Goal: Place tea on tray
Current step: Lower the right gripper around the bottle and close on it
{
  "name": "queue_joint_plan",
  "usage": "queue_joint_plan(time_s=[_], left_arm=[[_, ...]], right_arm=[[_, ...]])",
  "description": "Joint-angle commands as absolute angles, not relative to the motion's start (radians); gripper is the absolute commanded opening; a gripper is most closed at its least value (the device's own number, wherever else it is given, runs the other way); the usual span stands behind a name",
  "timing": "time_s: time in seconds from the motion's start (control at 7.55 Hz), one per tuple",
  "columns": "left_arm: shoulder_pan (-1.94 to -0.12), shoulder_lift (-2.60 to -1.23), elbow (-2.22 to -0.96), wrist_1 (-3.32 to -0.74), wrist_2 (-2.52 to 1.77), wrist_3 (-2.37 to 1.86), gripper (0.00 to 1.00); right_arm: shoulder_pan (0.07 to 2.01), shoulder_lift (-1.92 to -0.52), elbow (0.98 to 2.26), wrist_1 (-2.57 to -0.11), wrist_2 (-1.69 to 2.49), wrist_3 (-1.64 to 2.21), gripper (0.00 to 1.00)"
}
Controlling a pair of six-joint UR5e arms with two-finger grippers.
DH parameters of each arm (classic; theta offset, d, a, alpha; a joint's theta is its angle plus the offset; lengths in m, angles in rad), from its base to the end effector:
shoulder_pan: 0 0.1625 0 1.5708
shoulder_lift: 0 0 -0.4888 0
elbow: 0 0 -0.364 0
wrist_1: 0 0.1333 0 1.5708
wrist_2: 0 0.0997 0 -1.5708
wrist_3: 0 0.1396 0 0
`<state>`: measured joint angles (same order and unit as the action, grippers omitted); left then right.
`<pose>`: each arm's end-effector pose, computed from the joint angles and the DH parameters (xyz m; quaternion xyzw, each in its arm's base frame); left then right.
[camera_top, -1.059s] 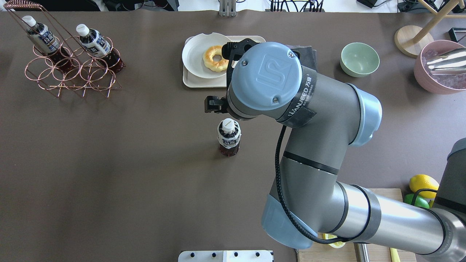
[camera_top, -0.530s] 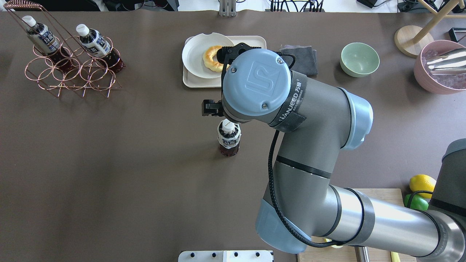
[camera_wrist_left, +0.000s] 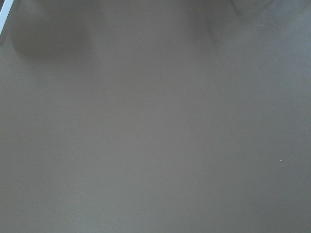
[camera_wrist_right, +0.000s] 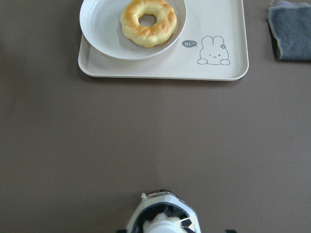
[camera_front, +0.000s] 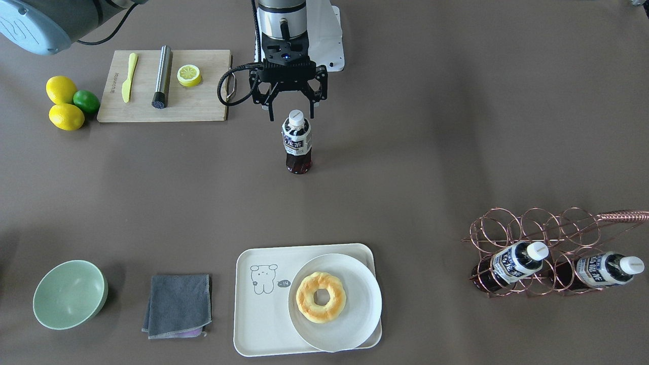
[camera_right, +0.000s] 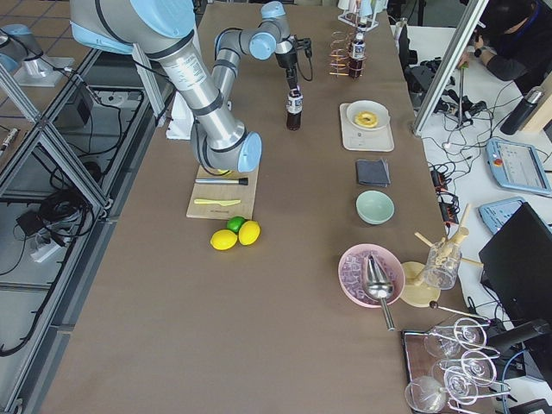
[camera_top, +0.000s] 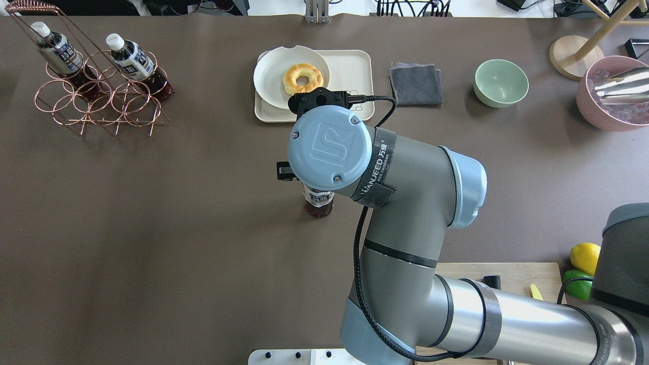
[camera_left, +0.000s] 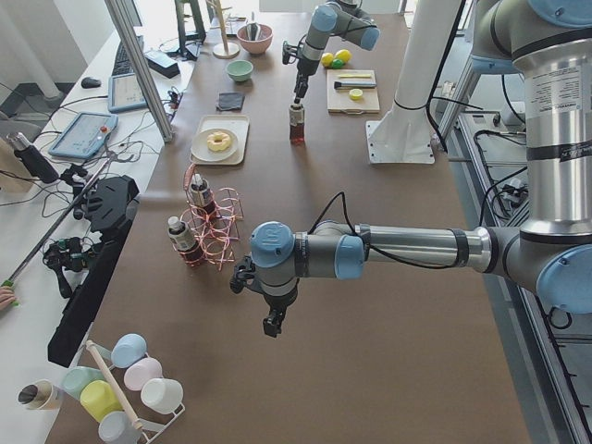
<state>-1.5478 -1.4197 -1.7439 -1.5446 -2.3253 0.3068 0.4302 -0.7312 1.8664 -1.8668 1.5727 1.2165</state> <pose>-0.0287 -0.3904 0.7399 0.0502 0.3649 0.1518 0.9172 -0.5698 -0.4078 0.1780 0.1549 -0.3768 0.0343 0.9126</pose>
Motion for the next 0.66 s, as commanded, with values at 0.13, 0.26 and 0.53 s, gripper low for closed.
queue_joint_plan(time_s=[0.13, 0.26, 0.53], left_arm=[[-1.548, -1.417, -1.744, -1.543, -2.324, 0.307, 0.99], [-1.548, -1.417, -1.744, -1.543, -2.324, 0.307, 0.99], [-1.548, -1.417, -1.744, -1.543, -2.324, 0.308, 0.99]], right_arm=[[0.422, -0.730, 1.862, -1.867, 1.572, 1.218, 0.68], [0.422, -0.730, 1.862, -1.867, 1.574, 1.218, 0.59], [0.422, -0.724, 1.864, -1.865, 1.574, 1.216, 0.15]])
